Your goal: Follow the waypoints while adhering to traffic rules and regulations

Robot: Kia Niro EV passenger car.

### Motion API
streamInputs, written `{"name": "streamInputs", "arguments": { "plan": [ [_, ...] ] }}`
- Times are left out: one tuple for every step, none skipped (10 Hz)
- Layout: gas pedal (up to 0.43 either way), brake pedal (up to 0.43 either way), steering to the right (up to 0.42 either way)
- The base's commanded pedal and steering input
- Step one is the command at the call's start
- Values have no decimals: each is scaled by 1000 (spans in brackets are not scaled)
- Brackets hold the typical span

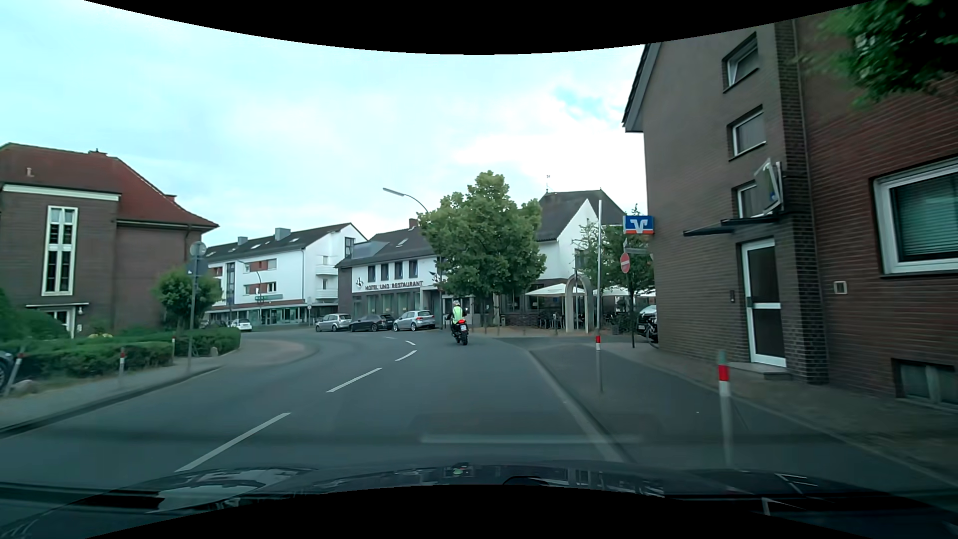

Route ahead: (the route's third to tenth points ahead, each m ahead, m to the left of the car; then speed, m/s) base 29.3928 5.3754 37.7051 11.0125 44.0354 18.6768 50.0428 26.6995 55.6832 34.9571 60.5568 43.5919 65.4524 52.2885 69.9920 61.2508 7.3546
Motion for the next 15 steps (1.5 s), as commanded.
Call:
{"name": "streamInputs", "arguments": {
  "plan": [
    [138, 0, -3],
    [138, 0, -9],
    [138, 0, -13],
    [138, 0, -16],
    [138, 0, -19],
    [138, 0, -21],
    [138, 0, -26],
    [138, 0, -34],
    [138, 0, -40],
    [138, 0, -51],
    [138, 0, -59],
    [138, 0, -67],
    [138, 0, -70],
    [138, 0, -72],
    [138, 0, -73]
  ]
}}
